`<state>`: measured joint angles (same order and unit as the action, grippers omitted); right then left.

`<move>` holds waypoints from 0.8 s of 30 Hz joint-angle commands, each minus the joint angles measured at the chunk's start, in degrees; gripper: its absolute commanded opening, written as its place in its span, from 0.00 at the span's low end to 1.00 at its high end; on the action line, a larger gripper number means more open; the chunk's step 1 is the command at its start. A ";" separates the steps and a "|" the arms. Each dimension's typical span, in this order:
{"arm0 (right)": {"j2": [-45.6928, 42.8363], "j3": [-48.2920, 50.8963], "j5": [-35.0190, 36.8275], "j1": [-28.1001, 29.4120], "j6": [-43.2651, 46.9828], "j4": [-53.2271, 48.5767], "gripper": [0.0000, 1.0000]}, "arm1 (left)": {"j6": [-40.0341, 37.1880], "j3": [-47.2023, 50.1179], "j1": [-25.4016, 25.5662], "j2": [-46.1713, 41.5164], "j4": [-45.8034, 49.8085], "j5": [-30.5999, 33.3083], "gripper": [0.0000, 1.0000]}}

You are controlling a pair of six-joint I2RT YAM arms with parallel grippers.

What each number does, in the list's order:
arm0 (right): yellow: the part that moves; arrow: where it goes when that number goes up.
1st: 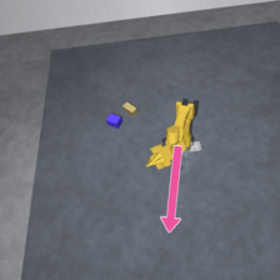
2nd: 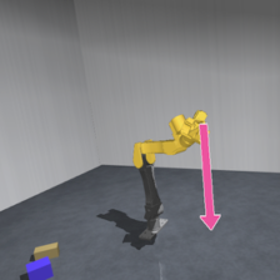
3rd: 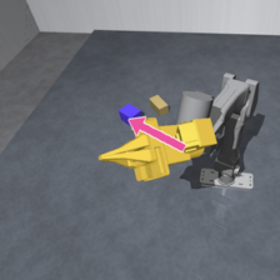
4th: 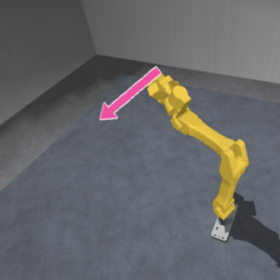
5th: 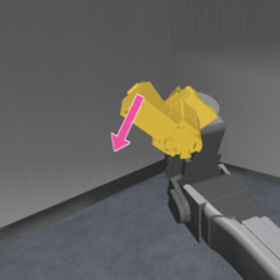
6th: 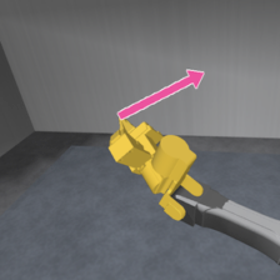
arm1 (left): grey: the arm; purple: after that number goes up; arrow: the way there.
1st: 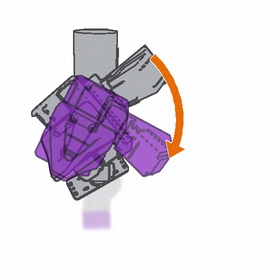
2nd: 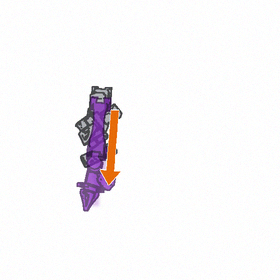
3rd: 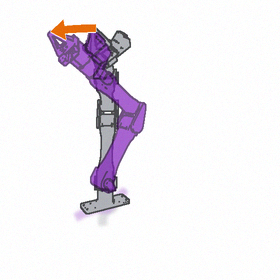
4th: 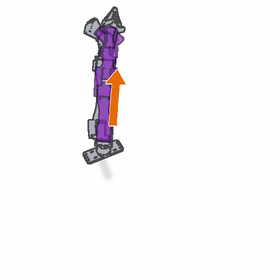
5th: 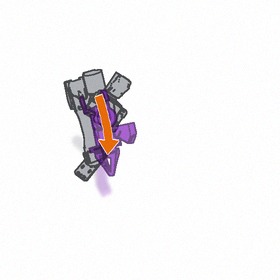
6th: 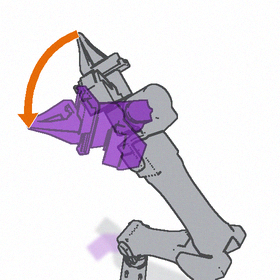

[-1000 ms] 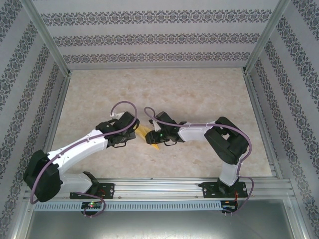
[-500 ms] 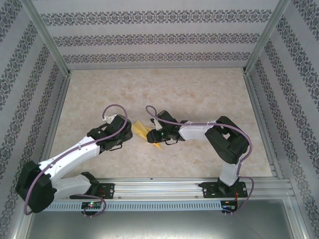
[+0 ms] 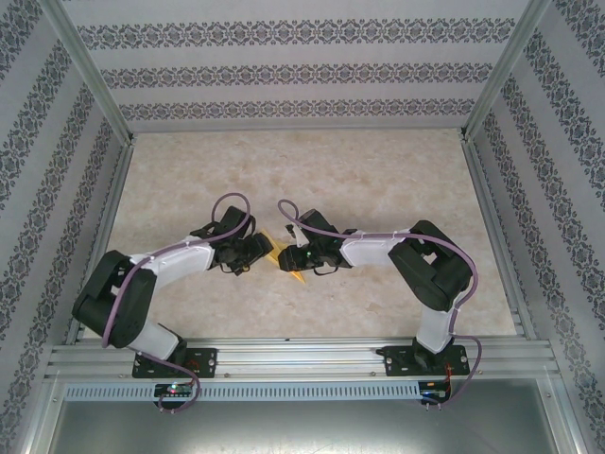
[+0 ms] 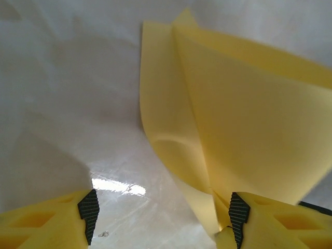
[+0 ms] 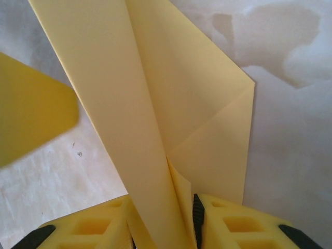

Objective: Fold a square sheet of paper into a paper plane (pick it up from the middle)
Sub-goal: Move a paper plane to the center of the table.

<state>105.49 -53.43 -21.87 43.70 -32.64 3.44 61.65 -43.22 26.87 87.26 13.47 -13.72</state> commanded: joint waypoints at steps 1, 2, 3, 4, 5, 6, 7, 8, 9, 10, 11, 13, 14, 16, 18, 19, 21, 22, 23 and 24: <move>1.40 1.08 -0.09 -0.20 -0.23 -0.63 0.36 | 1.94 -1.95 -0.55 2.07 -0.18 -3.07 0.68; 1.25 1.06 -0.06 -0.18 -0.24 -0.65 0.36 | 2.22 -2.16 -0.58 2.45 0.67 -3.07 0.66; 1.23 1.07 -0.02 -0.19 -0.25 -0.70 0.36 | 2.25 -2.24 -0.59 2.77 1.14 -3.14 0.65; 1.14 1.05 -0.02 -0.20 -0.24 -0.72 0.37 | 2.25 -2.29 -0.59 2.86 1.70 -3.20 0.65; 1.05 1.09 0.03 -0.20 -0.29 -0.74 0.37 | 2.17 -2.42 -0.61 2.76 2.64 -2.89 0.64; 1.00 0.98 0.03 -0.18 -0.27 -0.80 0.37 | 1.93 -2.57 -0.63 2.59 3.31 -2.57 0.62; 0.80 1.01 -0.01 -0.23 -0.25 -0.83 0.38 | 1.60 -2.62 -0.58 2.44 4.01 -2.16 0.60; 0.64 1.02 -0.10 -0.26 -0.34 -0.82 0.38 | 1.26 -2.67 -0.63 2.19 4.87 -1.73 0.58; 0.44 1.07 -0.10 -0.37 -0.41 -0.81 0.39 | 1.05 -2.72 -0.65 2.05 5.56 -1.31 0.57; 0.21 1.08 -0.15 -0.46 -0.51 -0.69 0.40 | 0.72 -2.72 -0.62 2.02 6.00 -1.08 0.55; 0.08 1.11 -0.32 -0.50 -0.50 -0.63 0.40 | 0.45 -2.67 -0.62 2.12 6.35 -1.10 0.52; -0.18 1.04 -0.80 -0.61 -0.58 -0.58 0.41 | -0.01 -2.58 -0.68 2.46 6.87 -1.18 0.48; -0.24 1.11 -1.00 -0.60 -0.58 -0.56 0.41 | -0.20 -2.46 -0.68 2.69 7.06 -1.21 0.46; -0.21 0.93 -0.69 -0.70 -0.57 -0.94 0.41 | -0.43 -2.31 -0.68 2.76 7.53 -1.08 0.46; -0.03 0.40 0.73 -0.70 0.02 -2.55 0.41 | -0.63 -1.96 -0.64 2.41 7.52 -0.98 0.46; 0.14 0.17 1.59 -0.57 0.44 -3.47 0.40 | -0.72 -1.89 -0.67 2.16 7.61 -0.89 0.46; 0.40 -0.49 3.36 -0.21 1.52 -5.28 0.38 | -1.13 -2.11 -0.68 1.78 7.95 -0.56 0.45; 0.50 -0.92 4.54 0.17 2.11 -6.56 0.36 | -1.39 -2.29 -0.66 1.70 8.21 -0.34 0.46; 0.57 -1.42 5.96 0.61 2.72 -7.83 0.35 | -1.60 -2.35 -0.68 1.64 8.39 -0.26 0.45; 0.67 -1.95 6.86 0.93 3.49 -8.80 0.32 | -1.77 -2.44 -0.68 1.61 8.48 -0.26 0.45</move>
<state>105.47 -54.30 -20.18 43.81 -31.55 1.13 61.71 -44.62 26.50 89.30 18.24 -15.20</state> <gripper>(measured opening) 0.326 0.454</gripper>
